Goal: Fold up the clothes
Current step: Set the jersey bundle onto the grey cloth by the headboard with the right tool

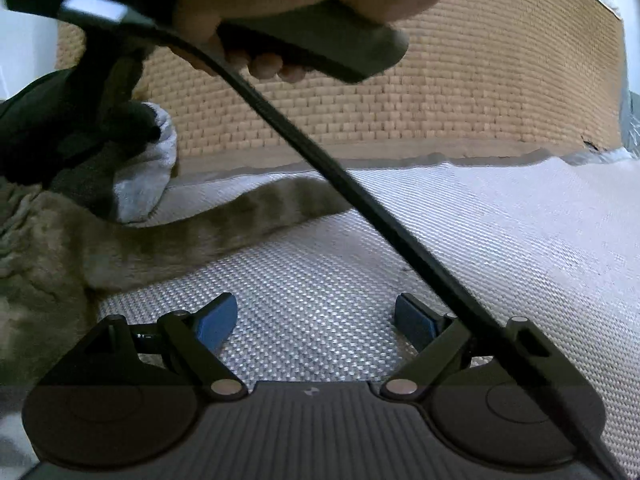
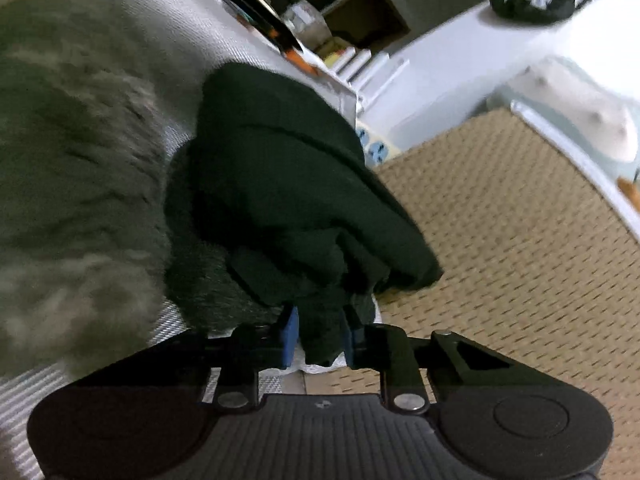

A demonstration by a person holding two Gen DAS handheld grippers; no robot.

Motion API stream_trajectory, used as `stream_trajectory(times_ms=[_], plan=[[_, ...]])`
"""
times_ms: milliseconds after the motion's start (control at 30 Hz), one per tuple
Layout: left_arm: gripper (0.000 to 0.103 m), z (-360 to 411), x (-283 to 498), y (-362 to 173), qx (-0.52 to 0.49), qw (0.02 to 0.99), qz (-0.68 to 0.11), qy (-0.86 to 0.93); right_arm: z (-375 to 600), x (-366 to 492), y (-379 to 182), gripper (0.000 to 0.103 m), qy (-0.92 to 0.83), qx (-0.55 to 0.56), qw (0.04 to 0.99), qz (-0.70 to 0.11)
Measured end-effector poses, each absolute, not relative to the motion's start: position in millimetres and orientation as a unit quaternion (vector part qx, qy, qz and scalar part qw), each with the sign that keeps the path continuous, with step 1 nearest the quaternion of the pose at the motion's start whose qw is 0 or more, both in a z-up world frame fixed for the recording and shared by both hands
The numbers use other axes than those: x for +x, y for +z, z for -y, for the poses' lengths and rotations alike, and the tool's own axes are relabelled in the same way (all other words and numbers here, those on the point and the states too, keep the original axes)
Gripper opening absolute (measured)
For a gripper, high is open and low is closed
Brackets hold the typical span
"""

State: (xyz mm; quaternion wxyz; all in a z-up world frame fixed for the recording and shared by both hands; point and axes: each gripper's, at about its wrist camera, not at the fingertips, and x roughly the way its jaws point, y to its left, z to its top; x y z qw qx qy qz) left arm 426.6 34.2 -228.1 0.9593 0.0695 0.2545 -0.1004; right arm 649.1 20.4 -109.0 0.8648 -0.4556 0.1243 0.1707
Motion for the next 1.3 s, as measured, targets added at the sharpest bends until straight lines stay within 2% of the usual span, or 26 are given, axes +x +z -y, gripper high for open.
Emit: stream_trajectory(times_ms=[333,633,833,1133,1300], plan=[[0.090,-41,432,-226,0.050,0.965,-0.251,-0.064,-30,673,-112,0.020,0.177,-0.415,0.881,-0.138],[0.089,-48,440,-226,0.036,0.968,-0.245,-0.040,32,641,-112,0.020,0.177,-0.365,0.906,-0.120],[0.089,-52,439,-227,0.029,0.970,-0.241,-0.019,61,644,-112,0.020,0.167,-0.303,0.928,-0.137],[0.089,-54,437,-225,0.026,0.971,-0.238,-0.004,50,663,-110,0.020,0.195,-0.229,0.942,-0.150],[0.089,-55,442,-226,0.026,0.971,-0.237,0.001,55,683,-104,0.020,0.211,-0.127,0.951,-0.188]])
